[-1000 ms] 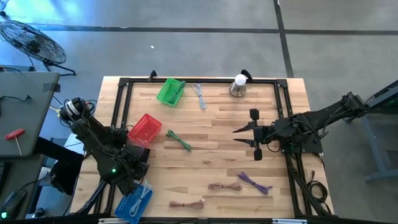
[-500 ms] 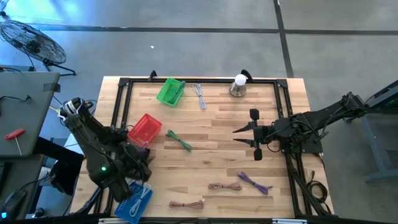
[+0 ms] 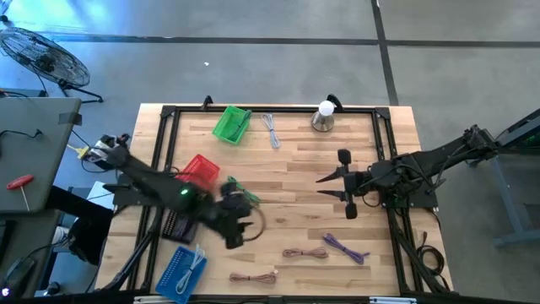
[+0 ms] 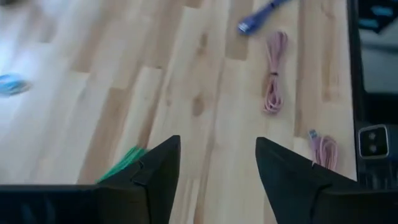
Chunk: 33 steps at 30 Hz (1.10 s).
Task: Pick & Place USB Port
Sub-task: Put the right pink charger cable into the red bin
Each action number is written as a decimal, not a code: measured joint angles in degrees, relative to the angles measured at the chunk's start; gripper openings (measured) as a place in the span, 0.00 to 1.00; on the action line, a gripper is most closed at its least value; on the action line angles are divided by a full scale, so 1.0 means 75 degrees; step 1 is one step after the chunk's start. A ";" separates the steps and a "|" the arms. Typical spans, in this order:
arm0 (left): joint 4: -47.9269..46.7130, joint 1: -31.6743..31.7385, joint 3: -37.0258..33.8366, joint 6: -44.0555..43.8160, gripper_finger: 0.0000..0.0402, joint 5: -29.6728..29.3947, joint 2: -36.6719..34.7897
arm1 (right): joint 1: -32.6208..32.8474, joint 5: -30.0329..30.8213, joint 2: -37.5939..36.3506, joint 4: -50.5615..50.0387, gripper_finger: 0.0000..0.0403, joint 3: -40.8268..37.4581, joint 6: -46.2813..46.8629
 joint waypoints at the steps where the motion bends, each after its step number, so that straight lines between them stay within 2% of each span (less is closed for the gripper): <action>1: 0.0148 0.0233 0.0000 0.0282 0.50 0.0387 0.0124 | 0.0002 -0.0010 0.0000 -0.0054 0.28 0.0000 0.0074; 6: 0.0780 0.1091 -0.0003 0.1545 0.50 0.2185 0.0819 | 0.0000 -0.0476 0.0000 -0.0371 0.28 0.0000 0.0462; 10: 0.0930 0.1264 -0.0009 0.2310 0.50 0.2872 0.1145 | 0.0002 -0.1815 0.0059 -0.0930 0.28 0.0000 0.1237; 12: 0.0939 0.1254 -0.0009 0.2512 0.50 0.2835 0.1170 | 0.0111 -0.2446 0.0230 -0.1238 0.28 0.0000 0.1665; 14: 0.0871 0.1238 -0.0009 0.2616 0.50 0.2801 0.1170 | 0.0354 -0.2587 0.0602 -0.1372 0.28 0.0000 0.1890; 24: 0.0446 0.1236 -0.0006 0.2390 0.50 0.2669 0.0994 | 0.1286 -0.2454 0.3064 -0.0325 0.28 -0.0003 0.2022; 33: 0.0360 0.0505 -0.0006 0.1771 0.50 0.2125 0.0940 | 0.1844 -0.2219 0.4742 0.0532 0.28 0.0204 0.3280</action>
